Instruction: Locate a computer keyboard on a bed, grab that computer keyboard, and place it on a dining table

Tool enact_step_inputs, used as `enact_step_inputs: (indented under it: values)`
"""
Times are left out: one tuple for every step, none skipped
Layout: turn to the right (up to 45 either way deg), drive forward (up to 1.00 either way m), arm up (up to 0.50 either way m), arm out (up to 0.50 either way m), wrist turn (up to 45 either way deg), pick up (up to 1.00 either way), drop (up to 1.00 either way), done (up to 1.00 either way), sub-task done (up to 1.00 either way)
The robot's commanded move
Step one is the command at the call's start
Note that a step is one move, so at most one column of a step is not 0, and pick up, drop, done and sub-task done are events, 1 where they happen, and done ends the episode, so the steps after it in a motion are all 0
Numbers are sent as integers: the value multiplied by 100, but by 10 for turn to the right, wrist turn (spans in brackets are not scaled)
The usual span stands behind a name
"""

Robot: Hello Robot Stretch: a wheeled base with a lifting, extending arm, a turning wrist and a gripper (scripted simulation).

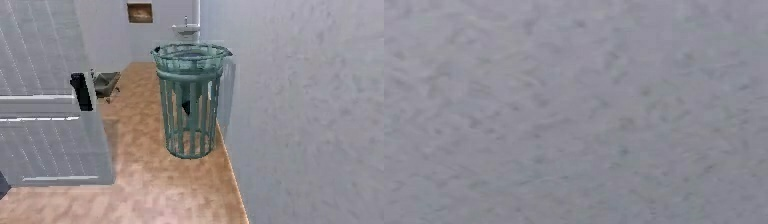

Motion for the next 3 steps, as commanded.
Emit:
enact_step_inputs:
  values:
    - [-450, 0, 0, 0, 0, 0, 0, 0, 0]
    - [-210, 0, 0, 0, 0, 0, 0, 0, 0]
    - [-30, 0, 0, 0, 0, 0, 0, 0, 0]
